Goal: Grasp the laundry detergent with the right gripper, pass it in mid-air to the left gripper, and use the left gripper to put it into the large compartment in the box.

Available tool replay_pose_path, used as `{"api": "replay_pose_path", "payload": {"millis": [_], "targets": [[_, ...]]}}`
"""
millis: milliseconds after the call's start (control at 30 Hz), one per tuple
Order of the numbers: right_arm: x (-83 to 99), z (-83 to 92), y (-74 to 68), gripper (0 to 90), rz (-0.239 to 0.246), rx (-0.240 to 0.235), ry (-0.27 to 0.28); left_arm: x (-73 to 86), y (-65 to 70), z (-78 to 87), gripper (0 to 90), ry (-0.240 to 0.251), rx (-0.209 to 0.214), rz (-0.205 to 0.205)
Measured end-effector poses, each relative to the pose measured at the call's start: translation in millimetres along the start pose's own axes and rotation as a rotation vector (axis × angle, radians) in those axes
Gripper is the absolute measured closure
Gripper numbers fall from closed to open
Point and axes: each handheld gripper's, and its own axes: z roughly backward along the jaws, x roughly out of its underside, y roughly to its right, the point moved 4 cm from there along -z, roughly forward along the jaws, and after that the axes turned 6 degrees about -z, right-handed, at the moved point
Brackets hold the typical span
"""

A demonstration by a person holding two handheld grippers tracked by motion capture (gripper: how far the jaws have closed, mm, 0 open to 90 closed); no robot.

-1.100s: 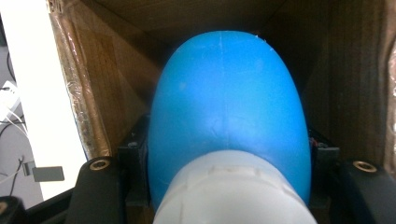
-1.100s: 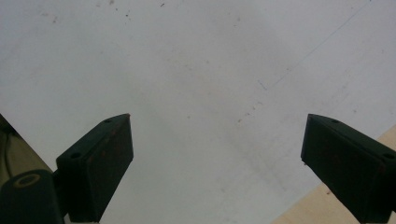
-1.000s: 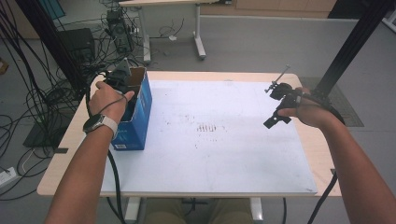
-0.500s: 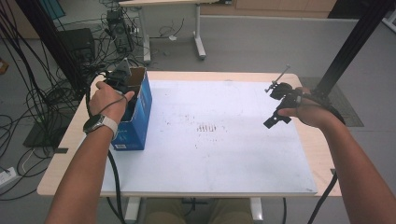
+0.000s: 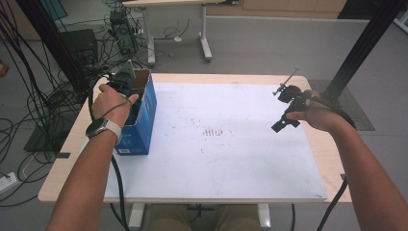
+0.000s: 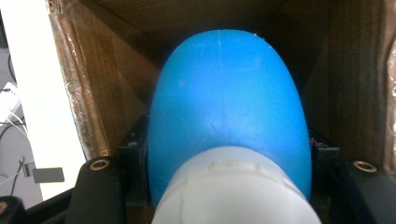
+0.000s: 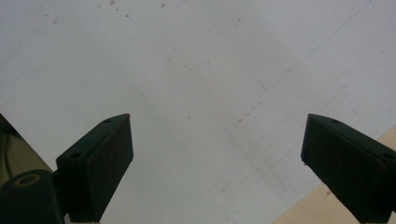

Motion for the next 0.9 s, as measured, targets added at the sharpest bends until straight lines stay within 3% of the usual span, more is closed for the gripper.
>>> {"api": "replay_pose_path", "payload": {"millis": [900], "targets": [[-1.1,-2.2,-0.2,9.1,0.006,0.001,-0.006,-0.3,0.2,-0.3,36.9,0.001,0.0,-0.003]]}}
